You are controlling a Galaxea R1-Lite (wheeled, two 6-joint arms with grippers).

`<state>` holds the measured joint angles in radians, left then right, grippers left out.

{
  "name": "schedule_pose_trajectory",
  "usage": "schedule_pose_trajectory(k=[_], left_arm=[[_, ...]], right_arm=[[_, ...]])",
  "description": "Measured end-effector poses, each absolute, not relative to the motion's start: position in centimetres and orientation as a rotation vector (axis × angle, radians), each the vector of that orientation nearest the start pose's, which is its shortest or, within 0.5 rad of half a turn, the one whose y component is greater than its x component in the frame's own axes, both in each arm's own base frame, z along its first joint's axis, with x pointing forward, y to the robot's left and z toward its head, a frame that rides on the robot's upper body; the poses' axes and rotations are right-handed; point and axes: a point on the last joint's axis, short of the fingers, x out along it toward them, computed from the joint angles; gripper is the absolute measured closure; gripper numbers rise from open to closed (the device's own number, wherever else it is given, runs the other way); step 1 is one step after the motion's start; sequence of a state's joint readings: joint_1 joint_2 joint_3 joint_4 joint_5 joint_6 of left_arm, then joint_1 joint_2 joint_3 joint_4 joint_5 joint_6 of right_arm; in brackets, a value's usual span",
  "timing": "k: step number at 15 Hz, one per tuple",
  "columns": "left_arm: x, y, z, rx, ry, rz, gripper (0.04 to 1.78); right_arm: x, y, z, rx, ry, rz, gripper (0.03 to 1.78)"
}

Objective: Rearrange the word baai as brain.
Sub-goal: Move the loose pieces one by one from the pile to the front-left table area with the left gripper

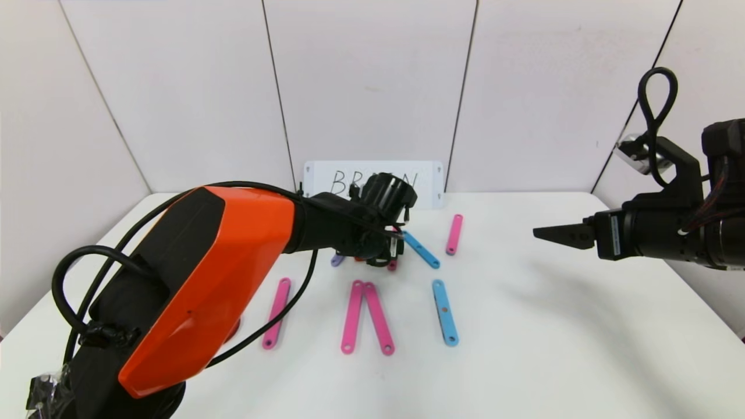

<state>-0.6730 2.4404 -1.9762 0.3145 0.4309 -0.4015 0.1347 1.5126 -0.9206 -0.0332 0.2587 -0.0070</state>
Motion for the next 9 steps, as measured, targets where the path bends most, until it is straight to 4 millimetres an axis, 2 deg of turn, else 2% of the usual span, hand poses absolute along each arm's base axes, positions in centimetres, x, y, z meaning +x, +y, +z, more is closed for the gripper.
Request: schedule_pose_trajectory(k=[5, 9], left_arm=[[39.0, -29.91, 10.98, 0.029, 0.694, -0.089, 0.08], [39.07, -29.85, 11.81, -0.013, 0.665, -0.091, 0.08]], right_arm=[[25.27, 4.0, 21.04, 0.028, 0.561, 0.385, 0.07], [25.26, 4.03, 21.02, 0.028, 0.562, 0.386, 0.07]])
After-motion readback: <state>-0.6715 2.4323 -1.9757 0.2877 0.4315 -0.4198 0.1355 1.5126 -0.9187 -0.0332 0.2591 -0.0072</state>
